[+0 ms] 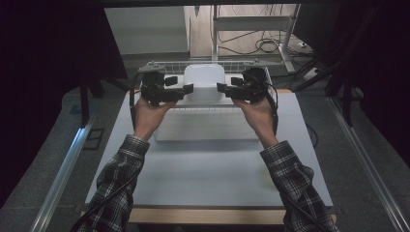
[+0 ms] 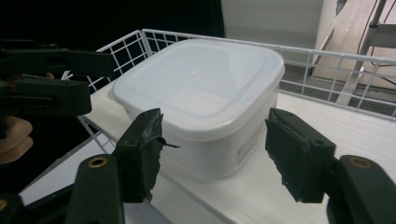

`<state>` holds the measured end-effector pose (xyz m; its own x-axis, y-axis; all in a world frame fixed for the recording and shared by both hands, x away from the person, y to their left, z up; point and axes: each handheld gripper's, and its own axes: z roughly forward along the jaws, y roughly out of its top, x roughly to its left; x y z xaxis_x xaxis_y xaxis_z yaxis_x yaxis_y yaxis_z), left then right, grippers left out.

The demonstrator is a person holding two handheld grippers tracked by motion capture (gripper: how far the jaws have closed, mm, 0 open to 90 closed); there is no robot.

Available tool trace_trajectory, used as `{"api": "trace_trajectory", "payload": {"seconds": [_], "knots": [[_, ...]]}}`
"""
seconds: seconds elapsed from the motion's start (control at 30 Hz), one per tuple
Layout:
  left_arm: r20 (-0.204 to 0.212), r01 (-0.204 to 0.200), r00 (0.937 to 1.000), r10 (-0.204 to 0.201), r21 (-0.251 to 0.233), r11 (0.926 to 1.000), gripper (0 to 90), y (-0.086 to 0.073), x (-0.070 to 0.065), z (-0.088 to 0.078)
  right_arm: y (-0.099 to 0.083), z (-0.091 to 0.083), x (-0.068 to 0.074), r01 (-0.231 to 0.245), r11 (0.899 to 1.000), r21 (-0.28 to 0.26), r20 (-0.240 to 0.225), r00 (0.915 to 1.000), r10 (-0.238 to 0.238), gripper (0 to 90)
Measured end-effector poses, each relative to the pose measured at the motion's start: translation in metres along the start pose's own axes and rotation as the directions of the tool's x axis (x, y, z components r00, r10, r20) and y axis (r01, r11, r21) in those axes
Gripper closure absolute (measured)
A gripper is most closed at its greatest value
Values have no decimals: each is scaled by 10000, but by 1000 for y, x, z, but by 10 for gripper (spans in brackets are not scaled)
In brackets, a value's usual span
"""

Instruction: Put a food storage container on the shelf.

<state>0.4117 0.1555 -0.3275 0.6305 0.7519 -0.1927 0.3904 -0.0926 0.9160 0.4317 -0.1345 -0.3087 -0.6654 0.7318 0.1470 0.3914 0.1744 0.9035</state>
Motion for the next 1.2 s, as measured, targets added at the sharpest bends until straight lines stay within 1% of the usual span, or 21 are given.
{"api": "trace_trajectory", "payload": {"seconds": [0.07, 0.13, 0.2, 0.23, 0.27, 0.33, 0.43, 0.47, 0.5, 0.67, 0.7, 0.73, 0.77, 0.8, 0.83, 0.93, 0.97, 1.03, 1.07, 1.17, 1.2], "knots": [[31, -94, 10000, 94, 26, 10000, 180, -5, -3, -5, -5, -3, 1, 40, 10000, -24, -151, 9999, -40, 339], [178, -114, 9998, 114, 17, 9999, 170, -9, -5, -8, -8, -5, 3, 73, 10000, -50, -212, 9997, -74, 326], [238, -153, 9996, 152, 39, 9999, 160, -12, -7, -10, -10, -6, 3, 139, 9999, -55, -228, 9996, -140, 315], [315, -256, 9992, 253, 93, 9996, 150, -15, -10, -13, -14, -8, 6, 225, 9997, -8, -303, 9993, -225, 303], [315, -256, 9992, 253, 93, 9996, 143, -15, -10, -13, -14, -8, 6, 225, 9997, -8, -303, 9993, -225, 303], [414, -496, 9980, 488, 169, 9986, 136, -22, -15, -18, -19, -10, 8, 338, 9994, 11, -377, 9987, -337, 281], [573, -650, 9963, 641, 145, 9978, 119, -29, -22, -23, -25, -12, 11, 431, 9991, 61, -486, 9979, -428, 258], [573, -650, 9963, 641, 145, 9978, 117, -29, -22, -23, -28, -13, 12, 450, 9990, 64, -530, 9976, -446, 252], [697, -759, 9948, 746, 166, 9970, 110, -34, -26, -26, -30, -14, 13, 466, 9989, 92, -582, 9972, -460, 242], [737, -897, 9934, 878, 236, 9957, 85, -50, -34, -32, -44, -18, 17, 654, 9977, 198, -801, 9947, -636, 206], [737, -897, 9934, 878, 236, 9957, 80, -50, -34, -32, -46, -19, 17, 678, 9974, 228, -830, 9944, -657, 200], [744, -985, 9926, 962, 284, 9947, 80, -53, -35, -32, -46, -19, 17, 678, 9974, 228, -830, 9944, -657, 200], [723, -1095, 9917, 1067, 348, 9934, 69, -57, -36, -33, -52, -21, 18, 701, 9972, 267, -947, 9932, -673, 183], [703, -1290, 9896, 1256, 461, 9906, 64, -64, -38, -33, -55, -22, 19, 745, 9966, 345, -984, 9926, -708, 177], [703, -1290, 9896, 1256, 461, 9906, 59, -64, -38, -33, -55, -22, 19, 745, 9966, 345, -984, 9926, -708, 177], [683, -1563, 9860, 1521, 613, 9858, 54, -77, -40, -35, -67, -25, 20, 909, 9948, 463, -1021, 9911, -858, 153], [683, -1563, 9860, 1521, 613, 9858, 53, -77, -40, -35, -67, -25, 20, 909, 9948, 463, -1021, 9911, -858, 153], [736, -1554, 9858, 1507, 627, 9859, 47, -83, -42, -36, -76, -28, 21, 1016, 9935, 521, -1025, 9901, -959, 139], [820, -1541, 9855, 1487, 635, 9860, 44, -86, -42, -36, -79, -29, 22, 1075, 9925, 576, -1018, 9896, -1013, 123], [893, -1513, 9853, 1457, 594, 9867, 43, -95, -43, -40, -85, -30, 22, 1181, 9907, 672, -1047, 9883, -1108, 104], [851, -1542, 9851, 1493, 542, 9866, 43, -100, -45, -42, -92, -31, 23, 1381, 9876, 742, -1083, 9856, -1296, 84]]}}
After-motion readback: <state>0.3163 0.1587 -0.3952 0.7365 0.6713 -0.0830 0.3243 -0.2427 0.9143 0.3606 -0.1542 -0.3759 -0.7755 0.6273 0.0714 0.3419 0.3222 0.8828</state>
